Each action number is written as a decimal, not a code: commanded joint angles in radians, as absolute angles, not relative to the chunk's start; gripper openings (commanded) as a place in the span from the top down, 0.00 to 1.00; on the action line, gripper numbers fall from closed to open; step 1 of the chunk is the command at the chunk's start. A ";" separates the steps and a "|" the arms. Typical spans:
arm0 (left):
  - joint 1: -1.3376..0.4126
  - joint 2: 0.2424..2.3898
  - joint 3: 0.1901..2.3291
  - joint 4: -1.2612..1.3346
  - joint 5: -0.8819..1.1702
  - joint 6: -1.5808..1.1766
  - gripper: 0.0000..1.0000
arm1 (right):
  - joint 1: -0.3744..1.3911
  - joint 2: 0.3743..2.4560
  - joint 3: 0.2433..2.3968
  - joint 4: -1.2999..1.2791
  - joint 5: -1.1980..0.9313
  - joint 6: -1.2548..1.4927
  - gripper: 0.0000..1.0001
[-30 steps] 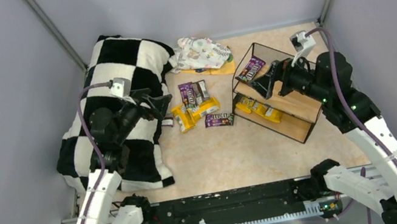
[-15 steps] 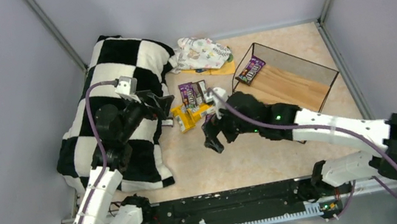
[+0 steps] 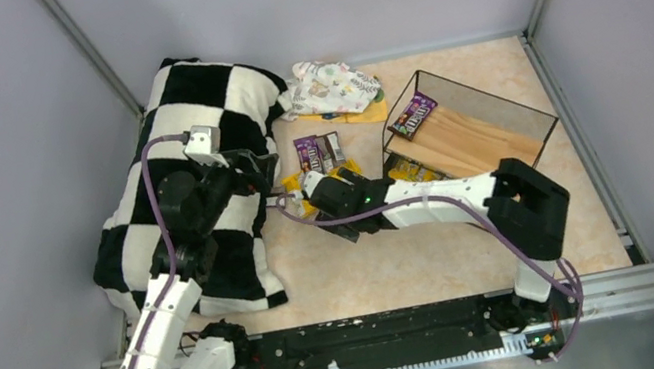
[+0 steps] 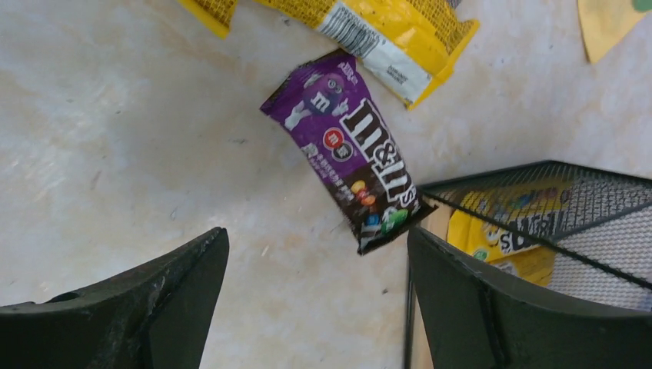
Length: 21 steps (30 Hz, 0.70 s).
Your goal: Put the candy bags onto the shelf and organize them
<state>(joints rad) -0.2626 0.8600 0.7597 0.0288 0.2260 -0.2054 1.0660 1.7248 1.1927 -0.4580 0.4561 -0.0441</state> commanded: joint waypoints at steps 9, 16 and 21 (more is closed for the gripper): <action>-0.267 0.871 0.801 0.055 0.230 -0.184 0.02 | 0.918 1.913 1.379 -0.352 0.317 -0.132 0.11; -0.267 0.881 0.802 0.054 0.230 -0.183 0.02 | 0.838 1.958 1.376 -0.344 0.227 -0.066 0.08; -0.267 0.885 0.803 0.054 0.233 -0.183 0.02 | 0.833 1.959 1.329 -0.340 0.140 -0.010 0.11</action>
